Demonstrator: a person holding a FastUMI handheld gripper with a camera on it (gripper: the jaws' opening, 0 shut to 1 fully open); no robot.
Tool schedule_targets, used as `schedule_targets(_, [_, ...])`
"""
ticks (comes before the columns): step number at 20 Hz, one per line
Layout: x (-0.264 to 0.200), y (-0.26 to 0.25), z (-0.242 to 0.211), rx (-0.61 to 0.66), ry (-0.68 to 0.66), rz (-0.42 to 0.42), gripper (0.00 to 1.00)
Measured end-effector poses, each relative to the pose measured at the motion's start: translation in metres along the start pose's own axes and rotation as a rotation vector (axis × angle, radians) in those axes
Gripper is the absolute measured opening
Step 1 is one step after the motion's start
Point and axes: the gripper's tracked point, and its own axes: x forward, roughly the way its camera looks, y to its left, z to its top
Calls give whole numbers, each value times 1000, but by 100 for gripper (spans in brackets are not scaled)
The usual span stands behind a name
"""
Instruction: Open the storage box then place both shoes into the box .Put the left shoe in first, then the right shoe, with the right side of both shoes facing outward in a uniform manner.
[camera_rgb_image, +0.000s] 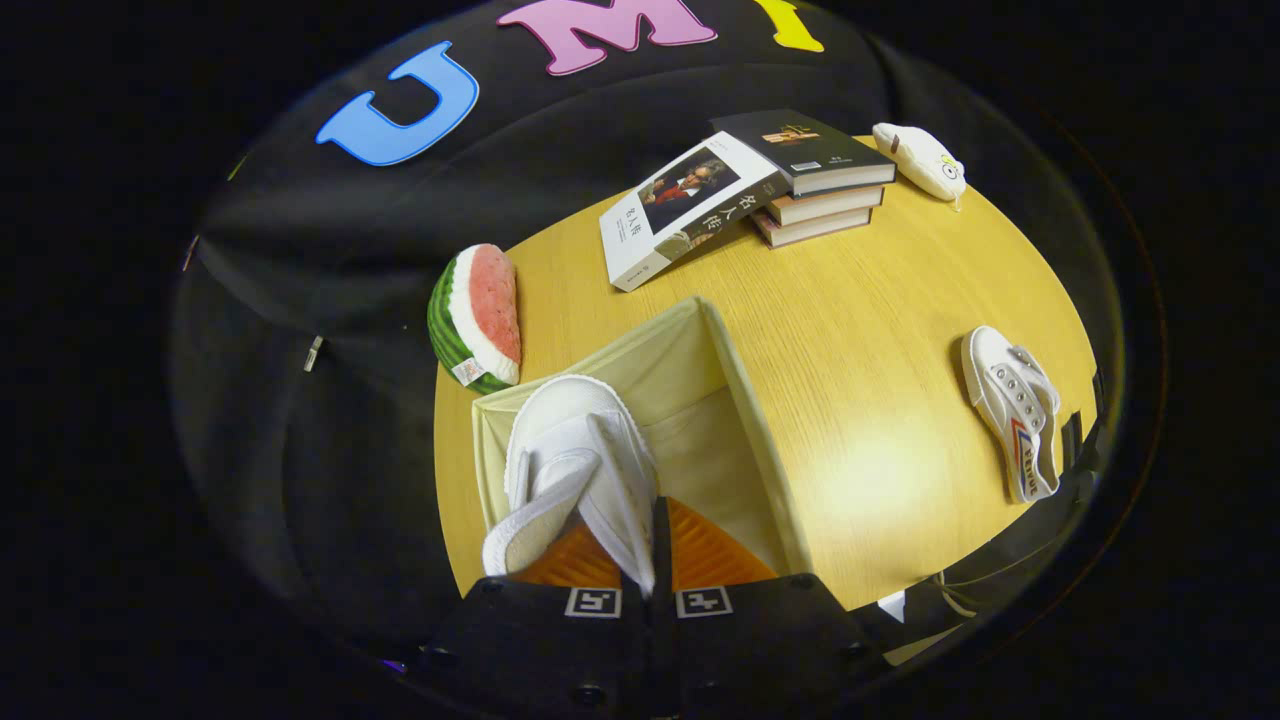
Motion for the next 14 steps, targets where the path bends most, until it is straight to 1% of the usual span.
schedule_targets(2, [14,9,-7,14,4,-26,5])
schedule_targets(4, [24,18,-12,12,3,-34,6])
schedule_targets(6, [31,25,-20,20,19,-11,7])
schedule_targets(8, [37,35,-28,20,58,44,11])
schedule_targets(9, [40,38,-33,1,88,70,13])
schedule_targets(10, [40,38,-39,-15,108,91,22])
schedule_targets(12, [39,37,-39,-52,90,115,38])
schedule_targets(14, [33,46,-41,-92,80,171,68])
